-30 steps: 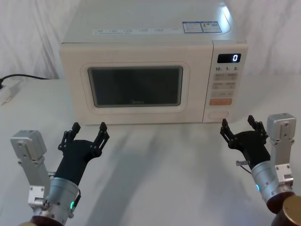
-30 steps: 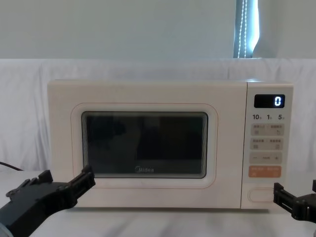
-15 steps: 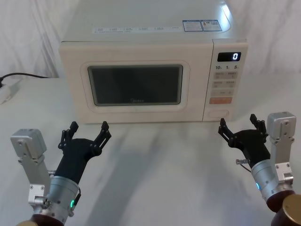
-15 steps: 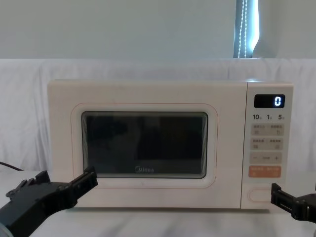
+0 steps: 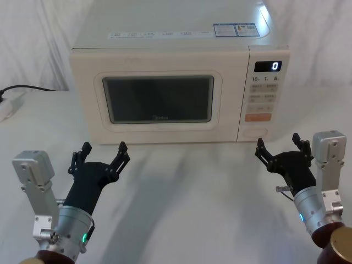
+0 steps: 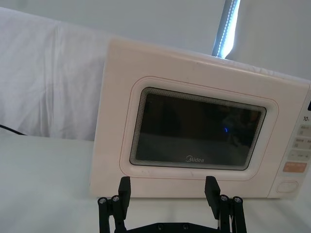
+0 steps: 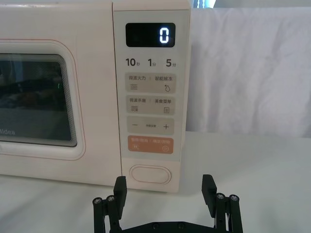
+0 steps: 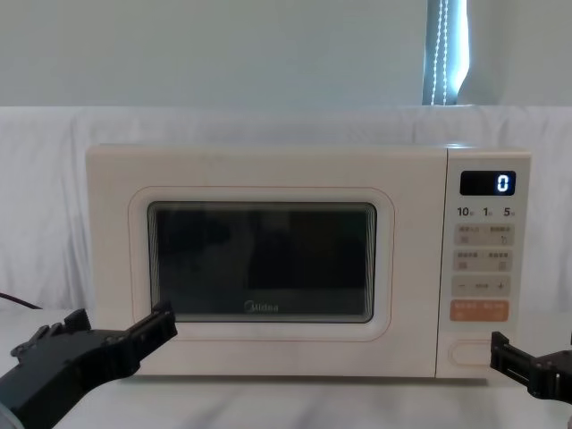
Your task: Press the button to open the microwave door with one hand; close the microwave door with the other hand.
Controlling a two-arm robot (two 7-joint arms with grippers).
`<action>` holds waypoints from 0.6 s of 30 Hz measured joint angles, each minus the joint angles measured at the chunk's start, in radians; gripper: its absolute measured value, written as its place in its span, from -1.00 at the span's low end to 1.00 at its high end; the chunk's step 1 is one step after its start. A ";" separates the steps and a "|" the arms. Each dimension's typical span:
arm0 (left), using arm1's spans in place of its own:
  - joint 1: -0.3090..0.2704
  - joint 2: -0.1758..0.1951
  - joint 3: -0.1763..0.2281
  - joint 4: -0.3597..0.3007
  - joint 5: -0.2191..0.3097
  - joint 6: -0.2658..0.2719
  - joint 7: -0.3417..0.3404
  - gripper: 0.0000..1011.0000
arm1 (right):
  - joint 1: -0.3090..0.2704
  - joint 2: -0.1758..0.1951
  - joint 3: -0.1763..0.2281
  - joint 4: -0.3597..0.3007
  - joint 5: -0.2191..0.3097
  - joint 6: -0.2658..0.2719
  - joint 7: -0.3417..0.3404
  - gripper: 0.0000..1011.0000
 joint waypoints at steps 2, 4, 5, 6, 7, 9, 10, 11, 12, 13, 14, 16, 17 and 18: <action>0.000 0.000 0.000 0.000 0.000 0.000 0.000 0.98 | 0.000 0.000 0.000 0.000 0.000 0.000 0.000 0.98; 0.000 0.000 0.000 0.000 0.000 0.000 0.000 0.98 | 0.000 0.000 0.000 0.000 0.000 0.000 0.000 0.98; 0.000 0.000 0.000 0.000 0.000 0.000 0.000 0.98 | 0.000 0.000 0.000 0.000 0.000 0.000 0.000 0.98; 0.000 0.000 0.000 0.000 0.000 0.000 0.000 0.98 | 0.000 0.000 0.000 0.000 0.000 0.000 0.000 0.98; 0.000 0.000 0.000 0.000 0.000 0.000 0.000 0.98 | 0.000 0.000 0.000 0.000 0.000 0.000 0.000 0.98; 0.000 0.000 0.000 0.000 0.000 0.000 0.000 0.98 | 0.000 0.000 0.000 0.000 0.000 0.000 0.000 0.98; 0.000 0.000 0.000 0.000 0.000 0.000 0.000 0.98 | 0.000 0.000 0.000 0.000 0.000 0.000 0.000 0.98; 0.000 0.000 0.000 0.000 0.000 0.000 0.000 0.98 | 0.000 0.000 0.000 0.000 0.000 0.000 0.000 0.98; 0.000 0.000 0.000 0.000 0.000 0.000 0.000 0.98 | 0.000 0.000 0.000 0.000 0.000 0.000 0.000 0.98; 0.000 0.000 0.000 0.000 0.000 0.000 0.000 0.98 | 0.000 0.000 0.000 0.000 0.000 0.000 0.000 0.98; 0.000 0.000 0.000 0.000 0.000 0.000 0.000 0.98 | 0.000 0.000 0.000 0.000 0.000 0.000 0.000 0.98; 0.000 0.000 0.000 0.000 0.000 0.000 0.000 0.98 | 0.000 0.000 0.000 0.000 0.000 0.000 0.000 0.98; 0.000 0.000 0.000 0.000 0.000 0.000 0.000 0.98 | 0.000 0.000 0.000 0.000 0.000 0.000 0.000 0.98; 0.000 0.000 0.000 0.000 0.000 0.000 0.000 0.98 | 0.000 0.000 0.000 0.000 0.000 0.000 0.000 0.98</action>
